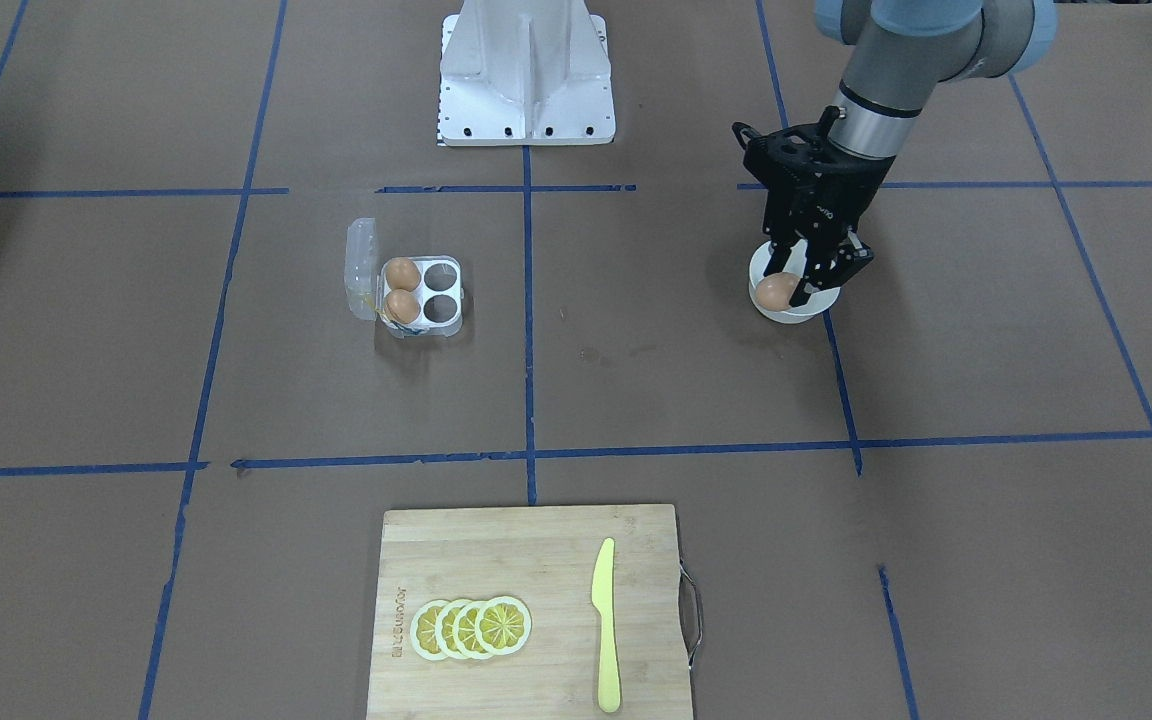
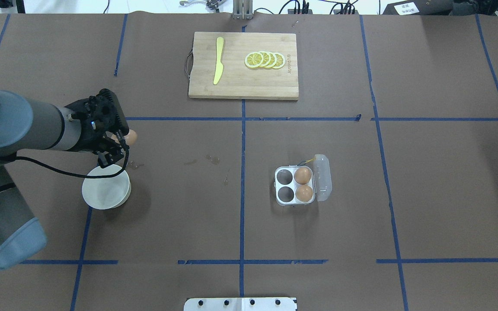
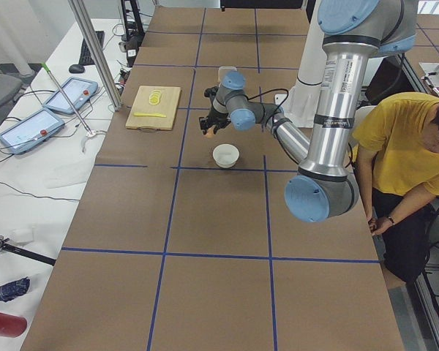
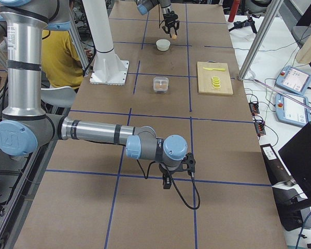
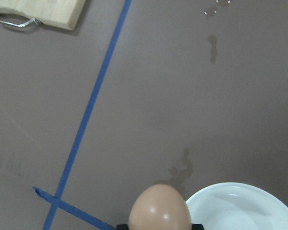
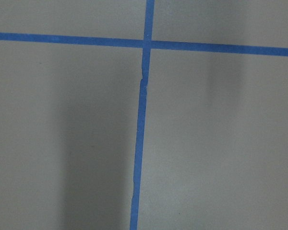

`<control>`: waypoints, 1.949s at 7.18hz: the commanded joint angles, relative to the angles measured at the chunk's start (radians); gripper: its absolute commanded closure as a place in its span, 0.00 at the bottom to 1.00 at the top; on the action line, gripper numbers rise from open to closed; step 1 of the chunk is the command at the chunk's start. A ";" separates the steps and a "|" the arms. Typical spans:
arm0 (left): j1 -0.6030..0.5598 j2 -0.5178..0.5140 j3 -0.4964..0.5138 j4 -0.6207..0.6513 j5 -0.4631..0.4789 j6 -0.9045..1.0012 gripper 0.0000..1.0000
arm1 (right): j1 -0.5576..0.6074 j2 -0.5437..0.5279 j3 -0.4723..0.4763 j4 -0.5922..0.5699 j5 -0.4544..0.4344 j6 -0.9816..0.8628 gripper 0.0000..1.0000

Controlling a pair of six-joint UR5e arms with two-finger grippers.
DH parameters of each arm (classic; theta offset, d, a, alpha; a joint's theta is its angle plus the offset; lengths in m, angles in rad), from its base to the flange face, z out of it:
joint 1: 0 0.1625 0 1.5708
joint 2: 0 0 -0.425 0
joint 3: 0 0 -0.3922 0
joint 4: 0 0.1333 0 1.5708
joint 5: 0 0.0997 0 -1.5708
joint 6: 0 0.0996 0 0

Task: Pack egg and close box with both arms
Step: 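Lift the egg out of the bowl with the left gripper, then carry the egg with the left gripper over the empty carton slot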

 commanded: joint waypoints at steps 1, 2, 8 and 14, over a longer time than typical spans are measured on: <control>0.068 -0.213 0.131 0.043 -0.007 -0.172 1.00 | 0.006 0.000 0.000 0.001 0.006 0.000 0.00; 0.095 -0.280 0.176 0.034 -0.006 -0.221 1.00 | 0.006 0.000 0.001 0.001 0.015 0.000 0.00; 0.274 -0.395 0.371 -0.260 0.002 -0.320 1.00 | 0.008 -0.046 0.049 0.001 0.096 0.001 0.00; 0.322 -0.503 0.501 -0.371 0.089 -0.271 1.00 | 0.049 -0.091 0.061 0.001 0.096 0.001 0.00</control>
